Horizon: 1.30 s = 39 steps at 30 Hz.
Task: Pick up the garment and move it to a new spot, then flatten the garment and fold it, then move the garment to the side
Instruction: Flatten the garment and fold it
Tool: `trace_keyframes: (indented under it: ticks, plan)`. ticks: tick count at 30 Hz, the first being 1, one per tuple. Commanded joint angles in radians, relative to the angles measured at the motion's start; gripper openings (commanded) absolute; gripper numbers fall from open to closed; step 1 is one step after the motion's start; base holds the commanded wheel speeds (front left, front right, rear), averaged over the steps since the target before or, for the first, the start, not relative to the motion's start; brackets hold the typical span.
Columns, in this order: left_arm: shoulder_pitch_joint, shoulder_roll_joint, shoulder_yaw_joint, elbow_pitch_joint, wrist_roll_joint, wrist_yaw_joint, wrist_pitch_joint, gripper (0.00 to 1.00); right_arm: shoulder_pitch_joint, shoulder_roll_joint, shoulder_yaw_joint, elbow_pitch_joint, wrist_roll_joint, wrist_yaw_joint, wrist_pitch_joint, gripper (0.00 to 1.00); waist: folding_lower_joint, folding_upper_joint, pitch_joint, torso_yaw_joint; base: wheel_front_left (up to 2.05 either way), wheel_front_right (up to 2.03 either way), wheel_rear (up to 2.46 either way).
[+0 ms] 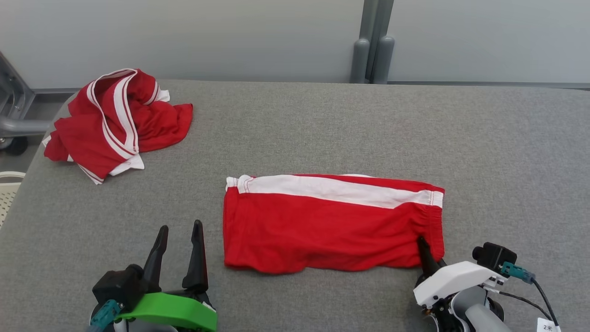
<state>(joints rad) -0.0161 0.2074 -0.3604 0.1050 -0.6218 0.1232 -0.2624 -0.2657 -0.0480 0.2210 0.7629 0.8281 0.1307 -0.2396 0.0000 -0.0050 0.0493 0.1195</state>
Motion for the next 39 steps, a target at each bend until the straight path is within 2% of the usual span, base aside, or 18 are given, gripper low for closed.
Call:
trace_keyframes:
  ticks: [1,6,15,20,28,39]
  plan:
    - [0.006,-0.001,0.004,0.001,0.010,-0.004,-0.003,1.00,-0.013,-0.005,-0.005,-0.001,0.002,0.000,-0.009,0.00,0.0000,0.0050,0.000,-0.008,0.00,0.00,0.00]
    - [0.013,-0.005,0.008,0.000,0.013,-0.007,-0.003,1.00,-0.024,-0.016,-0.048,-0.027,-0.036,0.000,-0.006,0.00,0.0000,0.0050,-0.004,-0.032,0.00,0.00,0.00]
    - [0.012,-0.010,-0.002,-0.003,0.015,-0.008,-0.003,1.00,0.023,-0.147,-0.183,-0.120,-0.102,0.000,0.095,0.00,0.0000,0.0050,-0.011,-0.063,0.00,0.00,0.00]
    - [0.015,-0.009,-0.007,-0.002,0.012,-0.008,0.000,1.00,0.042,-0.188,-0.290,-0.146,-0.153,0.000,0.151,0.00,0.0000,0.0050,-0.015,-0.072,0.00,0.00,0.00]
    - [0.019,-0.008,-0.012,-0.001,-0.002,-0.011,0.008,1.00,0.056,-0.136,-0.381,-0.217,-0.243,0.000,0.225,0.00,0.0000,0.0050,-0.032,-0.075,0.00,0.00,0.00]
    - [0.029,-0.002,-0.026,-0.012,-0.001,-0.004,0.021,1.00,0.078,-0.029,-0.383,-0.410,-0.351,0.000,0.344,0.00,0.0000,0.0050,-0.060,-0.056,0.00,0.00,0.00]
